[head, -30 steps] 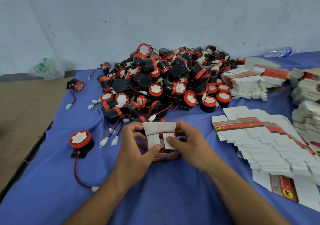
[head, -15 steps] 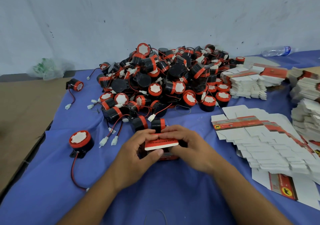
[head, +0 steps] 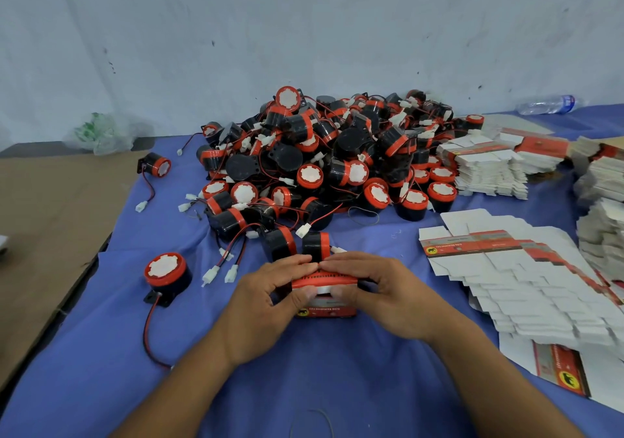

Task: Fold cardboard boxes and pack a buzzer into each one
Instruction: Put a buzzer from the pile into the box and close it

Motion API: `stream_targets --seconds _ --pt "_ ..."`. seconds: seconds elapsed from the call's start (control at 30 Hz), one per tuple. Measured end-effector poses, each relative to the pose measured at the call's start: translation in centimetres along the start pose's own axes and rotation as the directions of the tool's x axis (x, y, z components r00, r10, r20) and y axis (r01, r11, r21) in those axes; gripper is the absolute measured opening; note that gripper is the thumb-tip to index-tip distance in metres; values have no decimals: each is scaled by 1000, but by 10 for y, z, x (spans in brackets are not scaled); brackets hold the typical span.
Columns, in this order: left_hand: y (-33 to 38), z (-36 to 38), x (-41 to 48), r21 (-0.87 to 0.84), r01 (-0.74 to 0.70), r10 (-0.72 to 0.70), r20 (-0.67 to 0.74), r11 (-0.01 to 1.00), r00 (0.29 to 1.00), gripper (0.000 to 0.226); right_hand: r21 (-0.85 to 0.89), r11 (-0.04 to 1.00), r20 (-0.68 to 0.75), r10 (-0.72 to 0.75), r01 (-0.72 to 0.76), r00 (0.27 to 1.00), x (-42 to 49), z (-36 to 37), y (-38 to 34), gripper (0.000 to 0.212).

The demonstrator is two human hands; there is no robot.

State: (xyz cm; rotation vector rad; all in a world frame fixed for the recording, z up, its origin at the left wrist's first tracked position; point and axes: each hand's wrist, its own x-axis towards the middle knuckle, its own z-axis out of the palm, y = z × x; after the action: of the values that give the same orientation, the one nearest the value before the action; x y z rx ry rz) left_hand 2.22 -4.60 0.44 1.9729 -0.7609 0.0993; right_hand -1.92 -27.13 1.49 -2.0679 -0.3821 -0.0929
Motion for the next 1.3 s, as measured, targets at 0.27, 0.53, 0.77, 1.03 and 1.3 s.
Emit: stream_targets --seconds 0.27,0.53,0.77,1.03,1.3 --pt "-6 -5 -2 64 -25 20 74 998 997 37 -167 986 111 9 10 994 -6 3 0 46" --pt "-2 -5 -2 6 -31 30 82 1000 996 36 -107 994 70 17 -10 997 -4 6 1 47" --pt "2 -2 1 112 -174 175 2 978 984 36 -295 946 -23 -146 133 989 -6 7 3 42" --pt "3 -1 0 224 -281 289 -1 933 957 29 -242 954 -1 -180 174 984 -6 10 3 41" --pt "6 -3 4 394 -389 399 61 833 915 33 -260 948 -10 -192 183 981 -5 10 0 37"
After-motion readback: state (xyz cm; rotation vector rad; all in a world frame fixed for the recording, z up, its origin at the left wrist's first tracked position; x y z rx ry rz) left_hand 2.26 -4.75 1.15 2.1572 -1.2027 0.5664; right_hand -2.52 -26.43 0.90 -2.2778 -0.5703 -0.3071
